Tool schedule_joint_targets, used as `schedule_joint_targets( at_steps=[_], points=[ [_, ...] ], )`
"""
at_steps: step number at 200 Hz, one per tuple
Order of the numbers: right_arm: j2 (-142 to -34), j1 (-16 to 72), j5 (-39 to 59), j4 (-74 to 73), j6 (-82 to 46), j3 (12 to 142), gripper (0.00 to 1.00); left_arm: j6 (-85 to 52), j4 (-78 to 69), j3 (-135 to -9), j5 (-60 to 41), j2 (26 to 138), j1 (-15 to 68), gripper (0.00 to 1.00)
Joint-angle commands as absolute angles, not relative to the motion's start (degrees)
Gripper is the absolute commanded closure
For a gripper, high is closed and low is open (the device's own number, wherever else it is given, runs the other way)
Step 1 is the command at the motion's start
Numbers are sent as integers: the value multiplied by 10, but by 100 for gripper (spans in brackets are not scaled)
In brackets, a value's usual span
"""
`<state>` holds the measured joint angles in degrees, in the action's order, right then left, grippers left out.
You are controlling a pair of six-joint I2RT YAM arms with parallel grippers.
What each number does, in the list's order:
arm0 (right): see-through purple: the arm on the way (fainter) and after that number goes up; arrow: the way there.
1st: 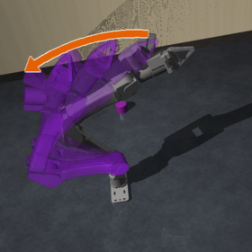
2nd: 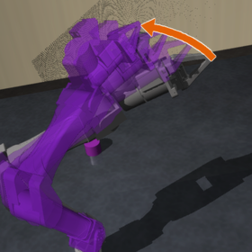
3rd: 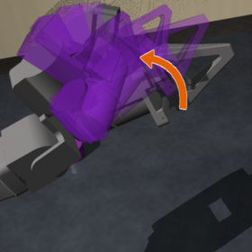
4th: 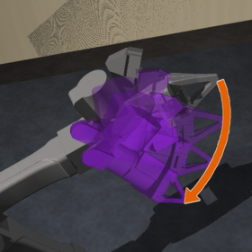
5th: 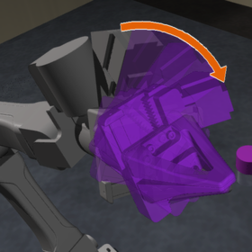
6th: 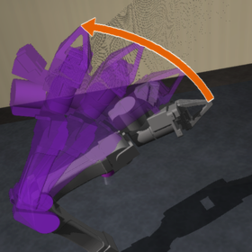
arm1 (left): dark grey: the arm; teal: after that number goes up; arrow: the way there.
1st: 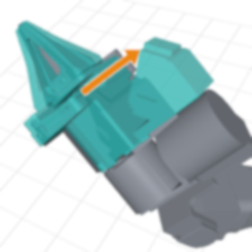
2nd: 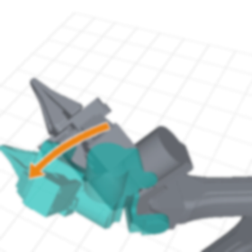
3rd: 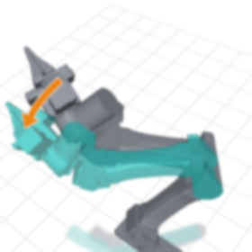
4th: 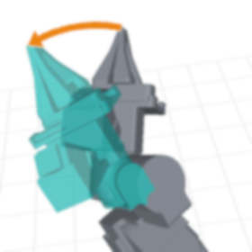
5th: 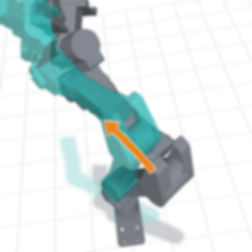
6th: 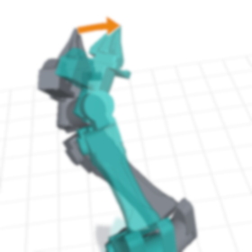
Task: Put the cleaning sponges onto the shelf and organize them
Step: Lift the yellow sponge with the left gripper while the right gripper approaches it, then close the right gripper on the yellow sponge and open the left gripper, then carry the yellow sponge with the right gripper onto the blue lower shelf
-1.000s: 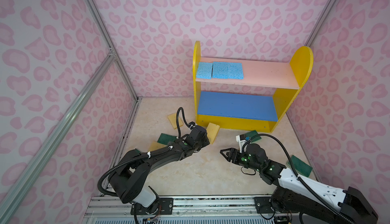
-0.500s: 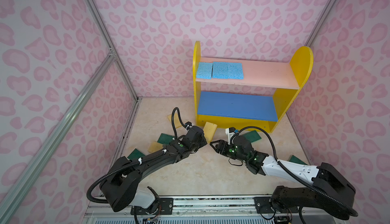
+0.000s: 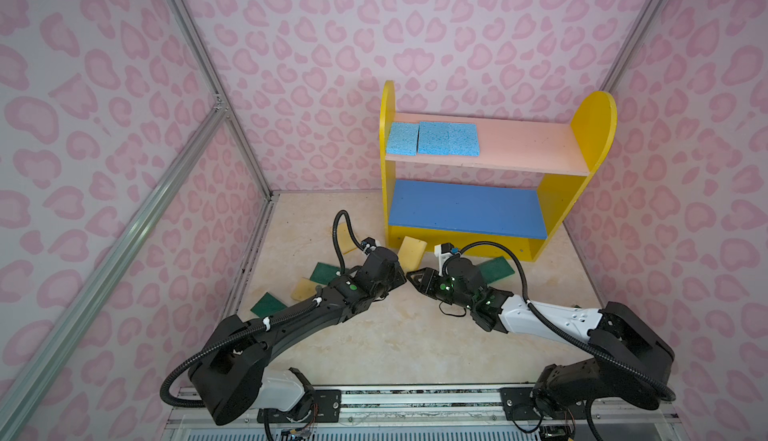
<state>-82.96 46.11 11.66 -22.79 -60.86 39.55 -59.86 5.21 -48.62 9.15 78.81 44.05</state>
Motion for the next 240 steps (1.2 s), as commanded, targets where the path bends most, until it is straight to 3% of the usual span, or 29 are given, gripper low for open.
schedule_joint_targets(
  at_steps=[1,38,60,75,89,95,154,240],
  points=[
    [-839,461,118,-240,-609,403,73,-594,62,-489,103,779,439,96],
    [-843,458,120,-231,-605,411,94,-587,66,-489,102,774,438,96],
    [-834,450,124,-220,-599,409,98,-571,69,-489,101,763,437,58],
    [-826,440,131,-210,-590,409,98,-559,72,-482,108,747,436,41],
    [-816,429,145,-198,-578,410,98,-548,79,-474,117,727,434,16],
    [-812,424,150,-192,-573,412,98,-544,83,-470,121,717,431,10],
    [-817,349,286,-134,-499,476,98,-516,109,-399,131,612,390,7],
    [-938,274,403,-47,-445,652,97,-499,141,-323,142,534,369,5]
  ],
)
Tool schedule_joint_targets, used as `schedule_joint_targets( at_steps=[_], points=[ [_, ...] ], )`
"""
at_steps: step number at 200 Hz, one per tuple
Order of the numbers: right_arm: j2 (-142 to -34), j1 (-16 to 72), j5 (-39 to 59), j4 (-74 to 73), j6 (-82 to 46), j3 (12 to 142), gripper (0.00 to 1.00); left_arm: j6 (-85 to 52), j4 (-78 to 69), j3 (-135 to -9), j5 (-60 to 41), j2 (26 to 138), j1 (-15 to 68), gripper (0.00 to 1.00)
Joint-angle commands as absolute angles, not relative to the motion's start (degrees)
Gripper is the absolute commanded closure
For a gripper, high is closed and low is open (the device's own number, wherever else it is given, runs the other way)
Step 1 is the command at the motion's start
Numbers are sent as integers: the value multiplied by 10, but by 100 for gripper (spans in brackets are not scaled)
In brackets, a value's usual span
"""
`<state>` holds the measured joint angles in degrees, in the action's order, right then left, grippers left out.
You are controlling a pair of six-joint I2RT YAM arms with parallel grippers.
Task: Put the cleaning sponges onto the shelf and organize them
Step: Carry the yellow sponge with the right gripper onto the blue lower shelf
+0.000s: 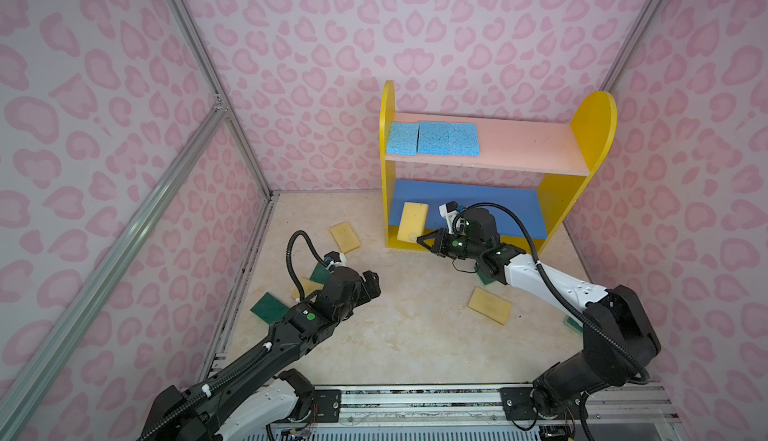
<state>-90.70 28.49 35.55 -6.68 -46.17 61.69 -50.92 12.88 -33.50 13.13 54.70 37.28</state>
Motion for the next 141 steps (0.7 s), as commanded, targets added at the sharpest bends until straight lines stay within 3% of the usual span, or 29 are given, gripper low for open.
schedule_joint_targets(
  at_steps=[1,34,141],
  points=[
    [-940,273,403,-47,-445,653,97,-499,142,-323,142,533,369,5],
    [-988,255,428,-35,-447,710,97,-492,155,-311,146,518,366,0],
    [-1139,232,466,47,-442,890,92,-477,166,-300,149,506,347,2]
  ],
)
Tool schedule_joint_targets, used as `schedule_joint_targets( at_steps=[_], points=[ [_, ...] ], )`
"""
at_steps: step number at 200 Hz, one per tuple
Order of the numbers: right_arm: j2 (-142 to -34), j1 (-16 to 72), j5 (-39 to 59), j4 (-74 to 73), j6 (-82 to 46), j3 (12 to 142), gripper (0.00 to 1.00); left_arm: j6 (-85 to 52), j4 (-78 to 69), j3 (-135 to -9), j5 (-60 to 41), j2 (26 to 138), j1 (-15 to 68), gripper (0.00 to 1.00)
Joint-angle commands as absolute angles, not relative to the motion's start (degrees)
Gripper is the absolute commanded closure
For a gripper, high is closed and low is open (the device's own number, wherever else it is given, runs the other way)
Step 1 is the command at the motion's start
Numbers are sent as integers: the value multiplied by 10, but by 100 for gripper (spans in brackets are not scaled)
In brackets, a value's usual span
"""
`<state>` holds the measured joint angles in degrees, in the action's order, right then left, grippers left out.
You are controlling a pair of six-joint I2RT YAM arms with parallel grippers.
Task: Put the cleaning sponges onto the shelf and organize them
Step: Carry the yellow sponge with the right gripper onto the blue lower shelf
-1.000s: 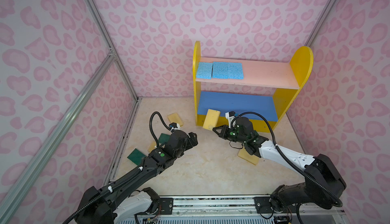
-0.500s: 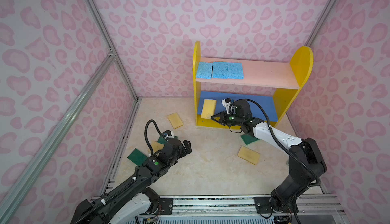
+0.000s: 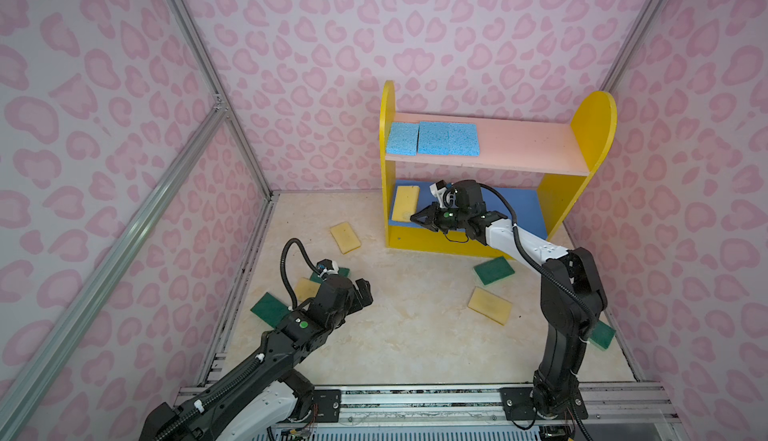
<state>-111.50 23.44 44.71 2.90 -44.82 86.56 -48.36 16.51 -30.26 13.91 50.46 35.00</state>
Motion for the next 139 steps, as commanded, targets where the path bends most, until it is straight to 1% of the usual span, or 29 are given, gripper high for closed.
schedule_joint_targets(
  at_steps=[1,46,82,102,139],
  points=[
    [-1141,232,466,48,-441,892,92,-477,166,-300,149,507,347,2],
    [-1176,227,469,62,-443,931,87,-468,164,-308,144,517,336,2],
    [-1201,226,464,99,-428,969,80,-467,160,-313,138,528,329,2],
    [-1213,226,462,116,-422,986,73,-466,156,-318,135,535,327,3],
    [-1218,225,450,141,-409,1005,53,-463,156,-328,131,543,325,3]
  ],
)
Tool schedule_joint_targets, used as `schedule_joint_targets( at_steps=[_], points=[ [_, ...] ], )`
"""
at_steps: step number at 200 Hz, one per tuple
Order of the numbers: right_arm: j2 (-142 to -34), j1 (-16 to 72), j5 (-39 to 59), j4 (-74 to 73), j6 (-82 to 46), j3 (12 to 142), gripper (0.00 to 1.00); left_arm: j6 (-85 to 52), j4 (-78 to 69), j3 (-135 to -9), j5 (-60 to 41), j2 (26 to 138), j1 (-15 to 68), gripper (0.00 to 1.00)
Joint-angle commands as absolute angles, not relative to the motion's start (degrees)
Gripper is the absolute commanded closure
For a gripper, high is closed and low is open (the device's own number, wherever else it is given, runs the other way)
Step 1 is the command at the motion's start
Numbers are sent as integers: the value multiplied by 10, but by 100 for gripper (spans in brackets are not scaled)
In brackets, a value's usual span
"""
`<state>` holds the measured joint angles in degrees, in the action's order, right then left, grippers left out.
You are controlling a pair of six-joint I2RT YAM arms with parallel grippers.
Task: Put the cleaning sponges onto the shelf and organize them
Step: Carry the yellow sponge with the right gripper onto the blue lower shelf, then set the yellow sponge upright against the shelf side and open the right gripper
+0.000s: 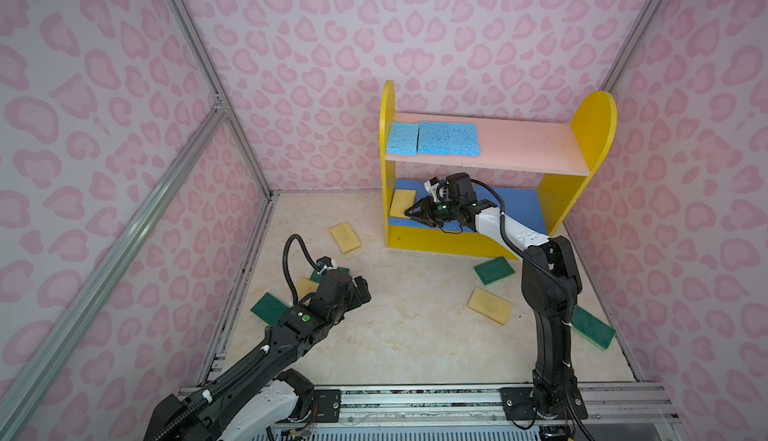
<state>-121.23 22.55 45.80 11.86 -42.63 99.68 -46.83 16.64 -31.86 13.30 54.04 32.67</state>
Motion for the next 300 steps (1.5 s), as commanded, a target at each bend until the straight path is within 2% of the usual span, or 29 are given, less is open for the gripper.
schedule_joint_targets(
  at_steps=[1,35,65,108,139,166,248,300],
  points=[
    [-1218,225,450,142,-409,1006,53,-462,156,-328,131,543,325,3],
    [-1209,224,430,163,-392,1009,42,-460,156,-331,133,547,323,3],
    [-1196,225,413,176,-377,1003,28,-459,158,-337,119,543,312,3],
    [-1166,224,382,183,-360,980,20,-457,168,-349,77,539,269,2],
    [-1150,225,332,206,-338,975,21,-458,178,-347,71,522,256,1],
    [-1159,224,307,216,-331,990,25,-460,186,-344,71,506,250,1],
    [-1238,229,308,247,-333,1083,31,-450,214,-343,76,487,247,1],
    [-1244,248,315,240,-334,1087,42,-449,216,-340,80,485,245,1]
  ],
)
